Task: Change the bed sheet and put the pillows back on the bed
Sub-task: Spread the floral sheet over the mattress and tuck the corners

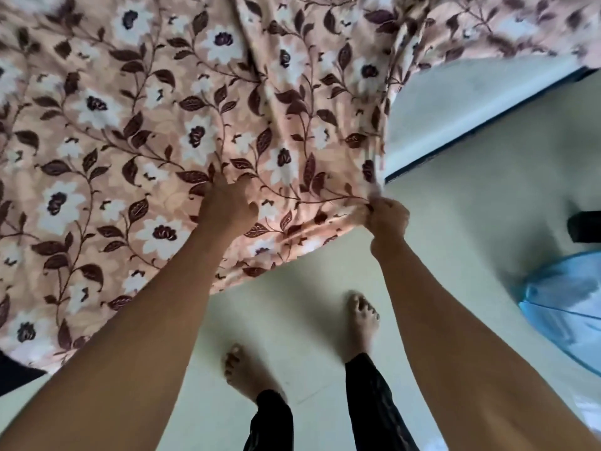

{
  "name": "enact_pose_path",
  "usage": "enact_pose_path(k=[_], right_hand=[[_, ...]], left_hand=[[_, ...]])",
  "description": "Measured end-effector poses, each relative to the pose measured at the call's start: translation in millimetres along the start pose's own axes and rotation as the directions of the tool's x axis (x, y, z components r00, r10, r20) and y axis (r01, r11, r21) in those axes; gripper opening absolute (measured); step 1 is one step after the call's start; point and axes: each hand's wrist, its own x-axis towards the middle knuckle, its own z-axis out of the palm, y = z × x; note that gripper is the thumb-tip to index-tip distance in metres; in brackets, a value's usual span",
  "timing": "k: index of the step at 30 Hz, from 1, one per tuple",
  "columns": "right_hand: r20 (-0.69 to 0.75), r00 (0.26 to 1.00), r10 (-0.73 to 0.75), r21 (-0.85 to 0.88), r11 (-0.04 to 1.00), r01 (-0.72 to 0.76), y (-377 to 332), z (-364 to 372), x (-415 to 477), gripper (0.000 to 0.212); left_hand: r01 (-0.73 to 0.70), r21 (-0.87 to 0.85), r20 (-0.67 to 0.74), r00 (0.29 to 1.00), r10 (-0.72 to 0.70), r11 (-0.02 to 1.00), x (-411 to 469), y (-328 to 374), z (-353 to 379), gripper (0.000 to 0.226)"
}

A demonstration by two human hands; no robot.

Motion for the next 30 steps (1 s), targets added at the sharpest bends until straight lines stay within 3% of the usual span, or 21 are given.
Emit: enact_pose_path(k=[2,4,7,9,11,13,15,17,19,21,22,24,26,28,30], right_hand=[[-0.058,0.992,0.111,0.119,0.987,-0.104,10,-27,9,0.013],[0.149,0.970,0.194,0.365,0.900,-0.236,9,-39,7,0.014],[0.422,0.898,0.127,0.667,0.628,-0.402,-8,-35,4,0.023],[0.479,0.873,0.087,0.723,0.525,-0.449,-17,-31,3,0.029],[0.570,0.819,0.065,0.691,0.501,-0.521,-26,-32,-1,0.022],[0.641,0.766,0.047,0.645,0.508,-0.571,-26,-39,-3,0.027],[0.641,0.766,0.053,0.631,0.532,-0.565,-17,-55,3,0.029],[0.541,0.838,0.075,0.674,0.558,-0.485,7,-76,17,0.026],[0.275,0.934,0.228,0.657,0.664,-0.355,39,-93,33,0.021],[-0.074,0.914,0.399,0.551,0.780,-0.296,63,-107,45,0.024],[-0.173,0.884,0.435,0.521,0.802,-0.292,72,-110,49,0.024],[-0.195,0.885,0.422,0.503,0.818,-0.279,72,-110,51,0.027],[-0.155,0.932,0.328,0.439,0.868,-0.232,56,-101,53,0.025],[-0.135,0.970,0.201,0.377,0.916,-0.138,27,-85,58,0.016],[-0.151,0.988,0.018,0.298,0.954,0.028,-13,-68,68,0.014]], left_hand=[[-0.018,0.041,0.063,0.998,0.015,0.999,0,4,-2,0.035],[-0.014,0.063,0.107,0.994,0.007,0.998,2,9,-5,0.028],[0.009,0.166,0.138,0.990,-0.032,0.986,8,29,-14,0.021],[0.090,0.165,0.046,0.994,-0.099,0.982,15,47,-17,0.029],[0.096,0.162,-0.039,0.995,-0.091,0.982,22,66,-14,0.042],[0.043,0.175,0.066,0.996,-0.055,0.984,21,81,-8,0.058],[0.011,0.189,0.140,0.989,-0.038,0.982,25,83,-1,0.059],[0.016,0.196,0.133,0.990,-0.043,0.981,34,82,-1,0.051],[0.023,0.245,0.071,0.997,-0.042,0.969,42,86,-9,0.046],[0.033,0.256,-0.105,0.994,-0.007,0.966,48,100,-20,0.038],[0.001,0.217,-0.210,0.977,0.046,0.976,51,108,-24,0.036],[-0.167,0.049,-0.284,0.943,0.174,0.985,52,129,-27,0.033],[-0.263,-0.069,-0.127,0.959,0.253,0.962,53,149,-23,0.037],[-0.275,0.024,0.112,0.956,0.271,0.961,53,163,-16,0.049],[-0.266,0.144,0.225,0.947,0.231,0.953,56,174,-17,0.058]])
